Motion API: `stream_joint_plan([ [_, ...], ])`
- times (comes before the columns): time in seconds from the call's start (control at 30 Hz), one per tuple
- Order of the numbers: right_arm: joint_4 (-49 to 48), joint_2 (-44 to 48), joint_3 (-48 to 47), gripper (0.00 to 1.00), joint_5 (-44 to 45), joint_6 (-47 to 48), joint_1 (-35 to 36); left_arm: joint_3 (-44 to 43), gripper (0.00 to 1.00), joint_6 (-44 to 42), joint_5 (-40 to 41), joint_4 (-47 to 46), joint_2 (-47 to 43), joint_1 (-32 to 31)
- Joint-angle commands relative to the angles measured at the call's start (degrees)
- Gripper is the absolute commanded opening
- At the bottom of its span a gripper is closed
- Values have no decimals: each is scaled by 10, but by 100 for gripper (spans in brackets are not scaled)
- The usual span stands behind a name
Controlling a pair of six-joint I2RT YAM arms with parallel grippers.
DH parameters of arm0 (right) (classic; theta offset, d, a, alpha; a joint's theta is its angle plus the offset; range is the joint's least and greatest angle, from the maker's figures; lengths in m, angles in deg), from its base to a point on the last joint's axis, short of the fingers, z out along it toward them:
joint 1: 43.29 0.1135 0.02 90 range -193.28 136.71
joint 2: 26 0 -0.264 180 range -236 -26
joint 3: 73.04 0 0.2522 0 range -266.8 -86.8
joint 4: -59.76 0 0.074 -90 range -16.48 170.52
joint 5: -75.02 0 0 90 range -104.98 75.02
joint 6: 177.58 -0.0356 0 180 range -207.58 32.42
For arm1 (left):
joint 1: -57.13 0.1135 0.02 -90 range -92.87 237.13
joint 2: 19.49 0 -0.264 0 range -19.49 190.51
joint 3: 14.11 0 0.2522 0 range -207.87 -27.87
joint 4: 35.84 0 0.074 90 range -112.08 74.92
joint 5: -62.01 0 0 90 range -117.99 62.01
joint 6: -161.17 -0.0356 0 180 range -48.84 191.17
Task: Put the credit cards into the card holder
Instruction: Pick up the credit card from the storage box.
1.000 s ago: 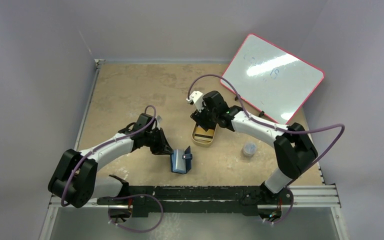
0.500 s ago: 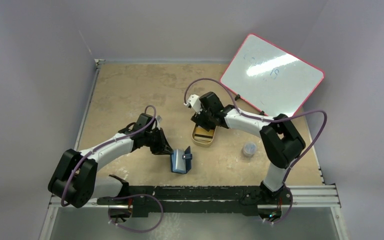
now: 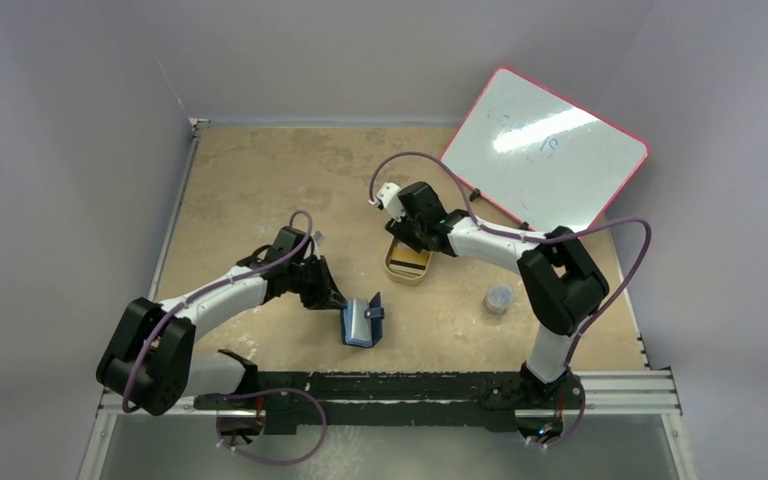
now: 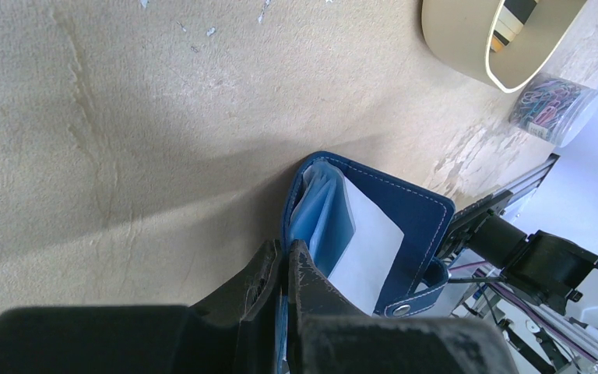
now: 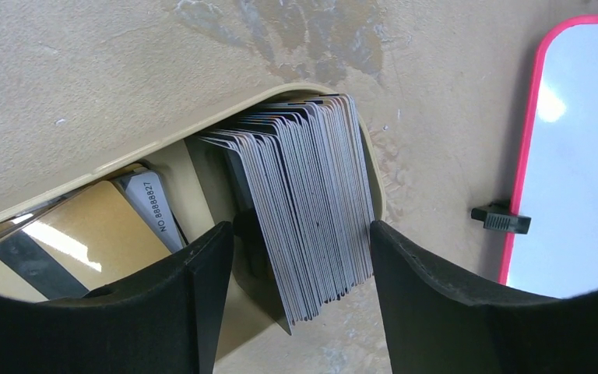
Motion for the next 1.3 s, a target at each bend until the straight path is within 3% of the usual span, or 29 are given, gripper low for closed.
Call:
stream_joint_plan([
  [0.0,-13,22,-17,66,44,-9,-4,-11,0,-14,0,-17,2,3],
  [0.17,-12,24,-21,64,41,-12,-4,-13,0,-13,1,-20,7,3],
  [0.5,5,21,-38,51,25,-33,-4,-12,0,-10,-1,-27,17,3],
  [1.27,77,34,-73,14,-21,-76,-4,-49,0,-15,13,22,3,3],
])
